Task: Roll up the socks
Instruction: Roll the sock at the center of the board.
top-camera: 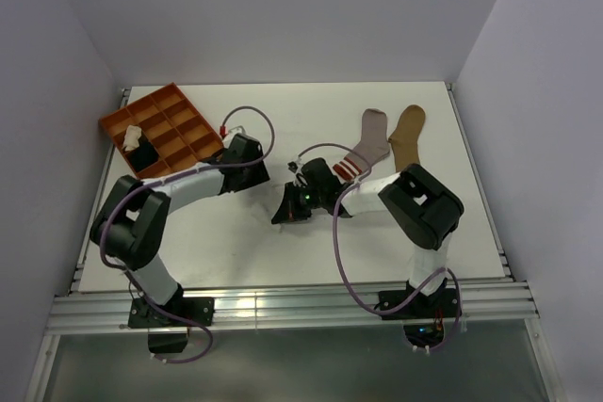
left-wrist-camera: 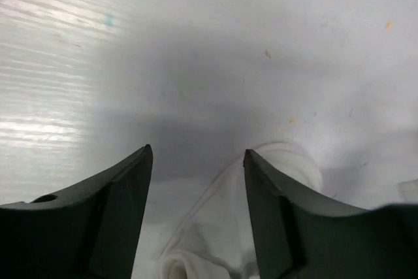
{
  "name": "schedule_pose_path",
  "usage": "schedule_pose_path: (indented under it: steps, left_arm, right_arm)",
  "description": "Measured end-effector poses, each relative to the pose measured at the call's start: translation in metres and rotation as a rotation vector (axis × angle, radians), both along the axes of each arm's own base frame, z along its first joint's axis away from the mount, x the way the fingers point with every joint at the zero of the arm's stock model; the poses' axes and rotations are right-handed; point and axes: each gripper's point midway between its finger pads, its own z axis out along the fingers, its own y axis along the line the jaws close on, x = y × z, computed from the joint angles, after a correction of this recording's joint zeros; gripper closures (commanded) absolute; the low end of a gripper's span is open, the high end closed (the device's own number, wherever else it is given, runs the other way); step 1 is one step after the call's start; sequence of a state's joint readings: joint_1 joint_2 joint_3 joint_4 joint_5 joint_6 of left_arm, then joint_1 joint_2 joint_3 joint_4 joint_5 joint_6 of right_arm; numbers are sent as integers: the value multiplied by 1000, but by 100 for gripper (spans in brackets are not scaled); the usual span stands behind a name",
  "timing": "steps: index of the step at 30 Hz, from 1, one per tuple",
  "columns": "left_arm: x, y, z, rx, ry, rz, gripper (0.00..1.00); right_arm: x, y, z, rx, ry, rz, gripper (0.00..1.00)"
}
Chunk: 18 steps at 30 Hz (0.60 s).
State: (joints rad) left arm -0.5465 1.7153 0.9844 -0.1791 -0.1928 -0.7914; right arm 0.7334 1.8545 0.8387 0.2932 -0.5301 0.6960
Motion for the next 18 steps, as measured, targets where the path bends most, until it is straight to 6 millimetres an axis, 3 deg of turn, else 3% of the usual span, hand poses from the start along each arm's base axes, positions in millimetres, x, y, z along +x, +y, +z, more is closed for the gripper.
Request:
schedule_pose_path:
  steps: [4,7,11,14,18]
  left_arm:
    - [7,20,31,-18,-55,94,20]
    - [7,30,55,-50,-102,152,18]
    - [-12,40,73,-114,-133,192,18]
    - [-34,42,68,-172,-121,195,21]
    - [-72,37,38,-201,-44,168,24]
  right_arm:
    - [0,0,-1,34,49,-28,100]
    - [0,0,-1,69,90,-49,100]
    - [1,-1,-2,121,153,-72,100]
    - [1,-1,-2,149,193,-83,100]
    - [1,0,-3,173,230,-86,100]
